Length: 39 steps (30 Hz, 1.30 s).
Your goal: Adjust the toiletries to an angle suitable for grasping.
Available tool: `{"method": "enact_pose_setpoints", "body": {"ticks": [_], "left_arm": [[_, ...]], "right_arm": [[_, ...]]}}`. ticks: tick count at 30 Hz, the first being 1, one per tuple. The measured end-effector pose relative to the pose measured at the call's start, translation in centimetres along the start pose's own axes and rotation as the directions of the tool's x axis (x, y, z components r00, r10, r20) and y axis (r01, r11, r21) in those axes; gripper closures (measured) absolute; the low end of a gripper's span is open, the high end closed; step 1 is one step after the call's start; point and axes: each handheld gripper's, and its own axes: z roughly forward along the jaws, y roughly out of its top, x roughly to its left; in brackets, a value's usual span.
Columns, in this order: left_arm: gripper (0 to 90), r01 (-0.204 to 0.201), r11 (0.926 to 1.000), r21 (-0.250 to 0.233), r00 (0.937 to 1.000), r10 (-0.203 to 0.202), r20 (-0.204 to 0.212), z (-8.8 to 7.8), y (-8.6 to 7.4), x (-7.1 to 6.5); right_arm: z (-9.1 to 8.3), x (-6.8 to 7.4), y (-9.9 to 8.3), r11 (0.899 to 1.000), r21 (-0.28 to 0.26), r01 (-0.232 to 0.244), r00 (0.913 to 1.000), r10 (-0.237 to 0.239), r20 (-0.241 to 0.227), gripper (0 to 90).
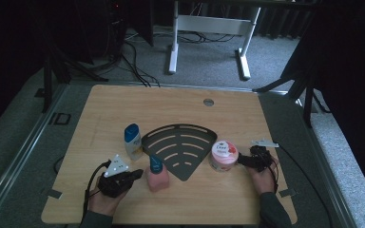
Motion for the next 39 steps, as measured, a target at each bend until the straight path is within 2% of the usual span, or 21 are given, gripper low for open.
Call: {"method": "enact_pose_setpoints", "body": {"ticks": [8, 17, 25, 30, 39], "left_arm": [[90.0, -0.032, 0.9995, -0.001, 0.9986, 0.032, 0.041, -0.5, 0.5, -1.5], [90.0, -0.066, 0.9978, 0.004, 0.9939, 0.065, 0.089, -0.4, 1.1, -3.0], [90.0, -0.098, 0.9951, 0.014, 0.9882, 0.096, 0.119, 0.9, 1.7, -4.3], [90.0, -0.111, 0.9937, 0.013, 0.9863, 0.109, 0.124, 1.6, 2.2, -4.7], [90.0, -0.125, 0.9921, 0.008, 0.9877, 0.124, 0.096, 2.3, 2.3, -5.1]], "right_arm": [[0.0, 0.0, 0.0, 1.0, 0.0, 0.0, 1.0, 0.0, 0.0, 20.2], [0.0, 0.0, 0.0, 1.0, 0.0, 0.0, 1.0, 0.0, 0.0, 20.2], [0.0, 0.0, 0.0, 1.0, 0.0, -0.002, 1.0, 0.002, 0.0, 20.2], [0.0, 0.0, 0.0, 1.0, 0.0, -0.001, 1.0, 0.001, 0.0, 20.2], [0.0, 0.0, 0.0, 1.0, 0.0, 0.0, 1.0, 0.0, 0.0, 20.2]]}}
